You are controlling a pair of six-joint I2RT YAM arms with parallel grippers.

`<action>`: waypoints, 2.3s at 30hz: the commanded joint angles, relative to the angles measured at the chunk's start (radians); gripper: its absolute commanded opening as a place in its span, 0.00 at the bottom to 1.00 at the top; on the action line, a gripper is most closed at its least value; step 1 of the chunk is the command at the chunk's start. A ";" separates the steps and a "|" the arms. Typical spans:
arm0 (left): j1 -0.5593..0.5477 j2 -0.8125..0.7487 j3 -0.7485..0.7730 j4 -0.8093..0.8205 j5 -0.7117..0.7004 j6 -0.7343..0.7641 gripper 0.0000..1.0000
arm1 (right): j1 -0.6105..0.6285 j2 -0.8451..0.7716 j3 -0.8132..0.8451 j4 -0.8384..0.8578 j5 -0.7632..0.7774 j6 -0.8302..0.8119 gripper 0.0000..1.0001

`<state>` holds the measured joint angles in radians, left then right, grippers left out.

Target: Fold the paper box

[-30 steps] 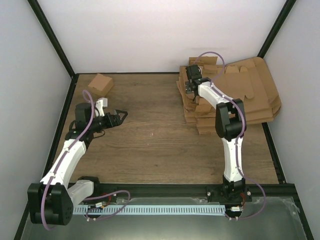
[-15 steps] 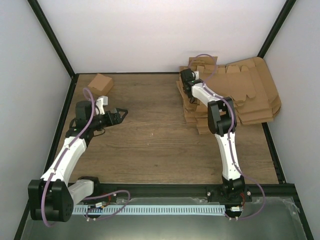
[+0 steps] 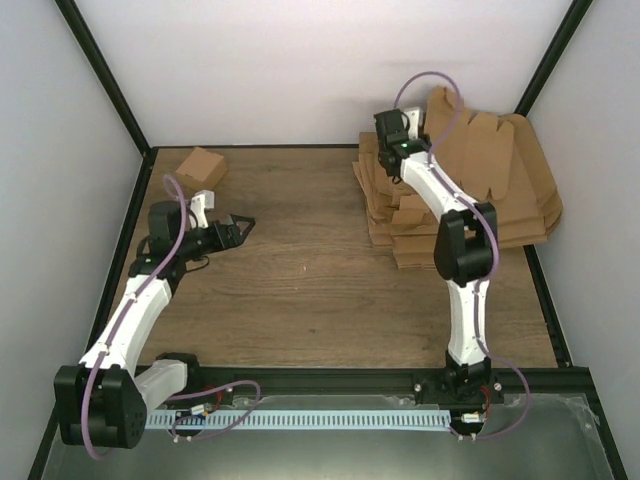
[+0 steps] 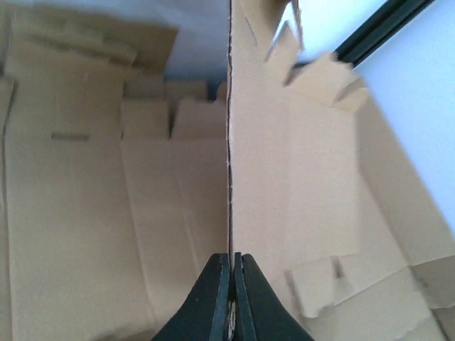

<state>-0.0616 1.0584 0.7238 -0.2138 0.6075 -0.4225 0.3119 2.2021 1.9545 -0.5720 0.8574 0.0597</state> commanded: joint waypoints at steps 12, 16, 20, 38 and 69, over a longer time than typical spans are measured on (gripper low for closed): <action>0.001 -0.011 0.115 -0.109 -0.056 0.021 1.00 | 0.367 -0.388 -0.026 -0.245 0.081 0.059 0.02; 0.001 -0.009 0.146 -0.190 -0.163 0.021 1.00 | 0.517 -0.349 -0.001 -0.441 -0.133 0.213 0.02; 0.003 -0.031 0.157 -0.275 -0.310 0.000 1.00 | 0.633 -0.342 -0.129 -0.436 -0.333 0.313 0.03; 0.004 -0.111 -0.078 -0.279 -0.101 -0.197 1.00 | 0.610 -0.584 -0.549 0.048 -0.910 0.338 0.81; -0.060 0.368 -0.200 0.113 -0.062 -0.177 0.86 | 0.070 -0.333 -0.643 0.183 -1.065 0.270 0.95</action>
<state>-0.1123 1.3815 0.5301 -0.1722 0.5526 -0.6083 0.4088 1.8214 1.2461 -0.3969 -0.2157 0.3668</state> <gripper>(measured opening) 0.869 0.955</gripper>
